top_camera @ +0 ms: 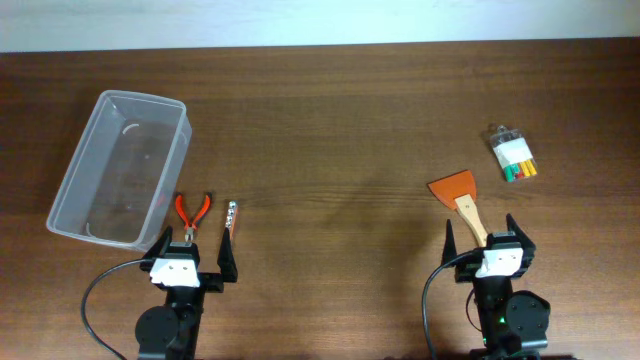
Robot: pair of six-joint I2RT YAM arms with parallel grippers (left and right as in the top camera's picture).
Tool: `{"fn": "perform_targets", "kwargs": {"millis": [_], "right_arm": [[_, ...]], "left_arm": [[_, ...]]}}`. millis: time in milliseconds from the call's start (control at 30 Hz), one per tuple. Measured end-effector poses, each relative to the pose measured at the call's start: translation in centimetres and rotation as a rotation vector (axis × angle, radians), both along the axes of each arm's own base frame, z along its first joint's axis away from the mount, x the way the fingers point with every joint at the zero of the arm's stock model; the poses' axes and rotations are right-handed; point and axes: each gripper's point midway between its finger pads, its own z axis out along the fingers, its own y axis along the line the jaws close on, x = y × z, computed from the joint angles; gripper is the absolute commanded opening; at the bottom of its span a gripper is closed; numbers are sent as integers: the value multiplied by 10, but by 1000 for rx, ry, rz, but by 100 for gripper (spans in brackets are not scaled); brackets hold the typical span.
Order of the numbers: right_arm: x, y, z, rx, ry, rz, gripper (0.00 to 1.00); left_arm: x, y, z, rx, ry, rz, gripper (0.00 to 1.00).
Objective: Pack container
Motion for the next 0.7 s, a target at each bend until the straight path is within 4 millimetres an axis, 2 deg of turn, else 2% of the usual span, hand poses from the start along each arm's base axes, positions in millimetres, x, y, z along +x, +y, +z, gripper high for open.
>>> {"fn": "perform_targets", "kwargs": {"millis": [167, 333, 433, 567, 700], "right_arm": [[-1, 6, -3, 148, 21, 24, 99], [-4, 11, -4, 249, 119, 37, 99], [-6, 14, 14, 278, 184, 41, 99], [-4, 23, 36, 301, 372, 60, 99], [-8, 29, 44, 308, 653, 47, 99]], "left_arm": [[0, 0, -3, -49, 17, 5, 99], [-4, 9, -10, -88, 138, 68, 99], [-4, 17, 12, -97, 186, 116, 99], [2, 29, 41, -105, 302, 184, 99], [5, 44, 44, -134, 560, 275, 99]]}}
